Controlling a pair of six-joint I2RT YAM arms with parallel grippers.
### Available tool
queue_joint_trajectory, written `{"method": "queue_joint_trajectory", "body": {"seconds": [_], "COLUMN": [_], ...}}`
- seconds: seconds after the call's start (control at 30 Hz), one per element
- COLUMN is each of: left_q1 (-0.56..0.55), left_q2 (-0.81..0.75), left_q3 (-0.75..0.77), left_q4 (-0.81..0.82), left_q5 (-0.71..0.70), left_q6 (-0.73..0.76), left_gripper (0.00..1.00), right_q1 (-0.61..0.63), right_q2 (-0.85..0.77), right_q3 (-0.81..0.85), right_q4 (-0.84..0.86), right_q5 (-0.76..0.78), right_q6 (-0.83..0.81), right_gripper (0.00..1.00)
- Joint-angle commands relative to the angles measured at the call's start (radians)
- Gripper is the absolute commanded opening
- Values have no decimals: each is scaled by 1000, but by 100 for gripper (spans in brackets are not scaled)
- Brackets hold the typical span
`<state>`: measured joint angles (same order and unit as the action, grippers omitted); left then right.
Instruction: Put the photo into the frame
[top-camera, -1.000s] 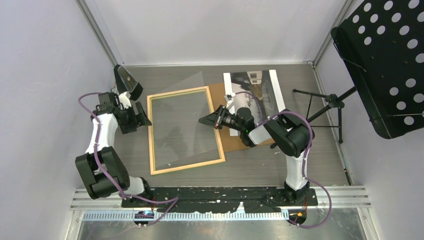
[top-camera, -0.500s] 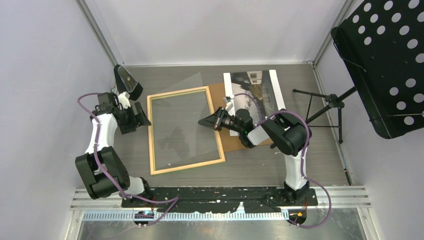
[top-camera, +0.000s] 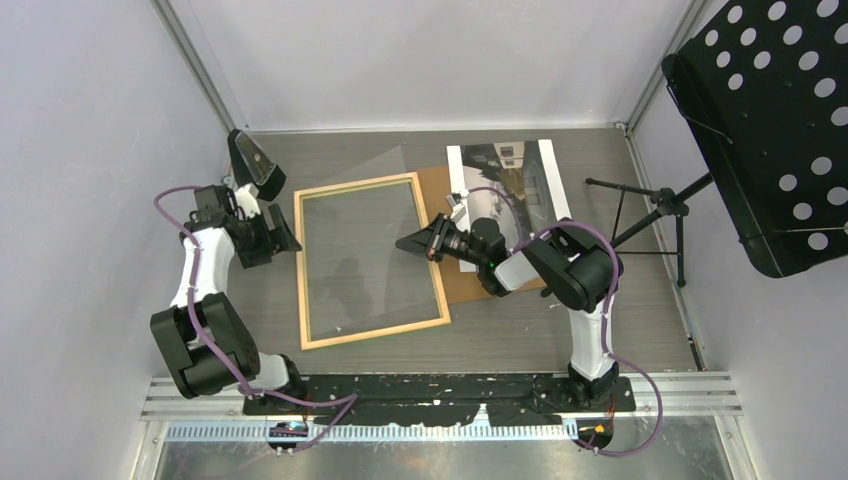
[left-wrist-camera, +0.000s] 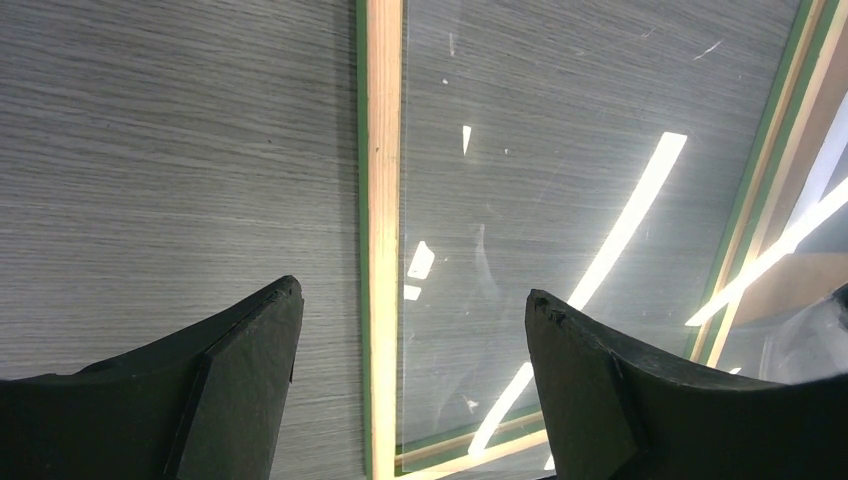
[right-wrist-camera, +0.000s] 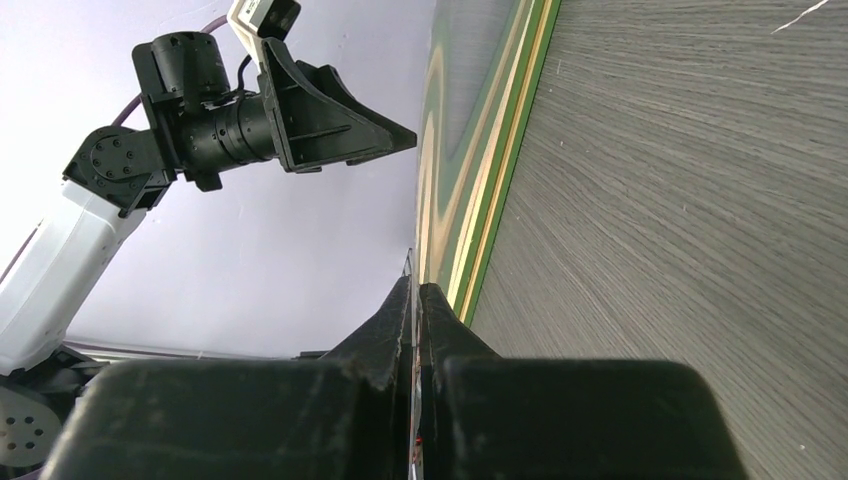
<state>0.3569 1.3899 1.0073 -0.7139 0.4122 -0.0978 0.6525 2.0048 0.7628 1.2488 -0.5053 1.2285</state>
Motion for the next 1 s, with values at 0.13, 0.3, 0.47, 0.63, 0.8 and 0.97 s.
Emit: {"method": "queue_joint_trajectory", "body": {"seconds": [0.13, 0.3, 0.47, 0.63, 0.8, 0.97], "left_q1": [13, 15, 16, 17, 20, 24], "left_q2": [-17, -18, -17, -21, -20, -19], "left_q3": [-4, -6, -5, -6, -6, -6], "left_q4": [28, 28, 27, 27, 27, 26], "left_q5": [15, 17, 17, 19, 21, 22], "left_q6": [4, 4, 4, 6, 6, 6], "left_gripper": [80, 80, 80, 80, 80, 80], "right_q1": [7, 7, 10, 14, 17, 19], "right_q2": [-22, -21, -24, -24, -26, -30], "right_q3": [21, 18, 14, 12, 10, 7], "right_q4": [83, 81, 75, 67, 63, 58], "right_q5": [21, 20, 22, 23, 23, 21], "right_q6": [17, 15, 9, 0, -2, -6], "right_gripper": [5, 5, 6, 6, 6, 5]}}
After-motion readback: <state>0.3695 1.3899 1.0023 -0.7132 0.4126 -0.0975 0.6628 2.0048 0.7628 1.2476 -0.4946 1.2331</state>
